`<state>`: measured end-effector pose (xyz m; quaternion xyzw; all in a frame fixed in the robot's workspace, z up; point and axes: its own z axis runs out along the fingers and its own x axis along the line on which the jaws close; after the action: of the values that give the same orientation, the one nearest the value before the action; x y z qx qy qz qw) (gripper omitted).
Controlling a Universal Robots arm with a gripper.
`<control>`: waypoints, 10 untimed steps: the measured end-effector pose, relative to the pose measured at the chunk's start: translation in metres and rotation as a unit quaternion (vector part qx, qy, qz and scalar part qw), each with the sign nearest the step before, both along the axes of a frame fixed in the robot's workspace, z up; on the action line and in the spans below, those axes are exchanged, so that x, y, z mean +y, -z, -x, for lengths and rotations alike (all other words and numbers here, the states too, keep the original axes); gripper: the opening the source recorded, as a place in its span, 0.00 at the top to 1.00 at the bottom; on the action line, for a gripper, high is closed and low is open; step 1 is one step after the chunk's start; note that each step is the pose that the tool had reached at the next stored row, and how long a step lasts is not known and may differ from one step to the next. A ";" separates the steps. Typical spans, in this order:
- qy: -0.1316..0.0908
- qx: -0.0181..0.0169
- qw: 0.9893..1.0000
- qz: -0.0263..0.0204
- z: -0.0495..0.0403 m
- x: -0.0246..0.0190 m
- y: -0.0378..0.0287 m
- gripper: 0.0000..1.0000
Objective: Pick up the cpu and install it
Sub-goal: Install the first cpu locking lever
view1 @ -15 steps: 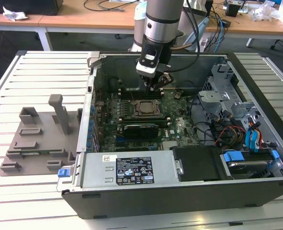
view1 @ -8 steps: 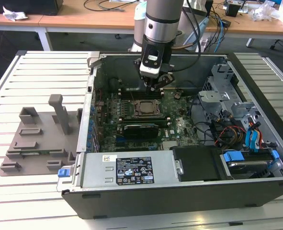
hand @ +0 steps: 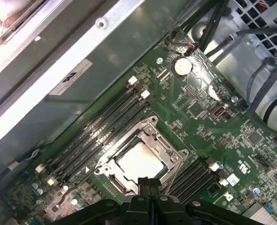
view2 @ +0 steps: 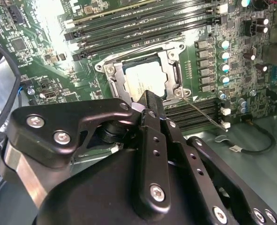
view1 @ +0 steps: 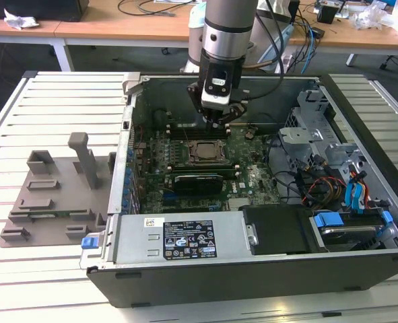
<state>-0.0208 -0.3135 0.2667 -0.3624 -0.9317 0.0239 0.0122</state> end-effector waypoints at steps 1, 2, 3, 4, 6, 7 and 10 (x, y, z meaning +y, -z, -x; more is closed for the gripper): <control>-0.007 0.000 1.000 0.000 0.0000 0.0000 0.0000 0.89; -0.010 0.000 1.000 0.000 0.0000 0.0000 0.0000 0.89; -0.013 0.000 1.000 0.000 0.0000 0.0000 0.0000 0.89; -0.020 0.000 1.000 0.000 0.0000 0.0000 0.0000 0.89; -0.036 0.000 0.999 0.000 0.0000 0.0000 0.0000 0.89; -0.042 0.000 0.999 0.000 0.0000 0.0000 0.0000 0.89; -0.055 0.000 0.999 0.000 0.0000 0.0000 0.0000 0.89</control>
<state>-0.0208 -0.3134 0.2667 -0.3108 -0.9501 0.0245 0.0109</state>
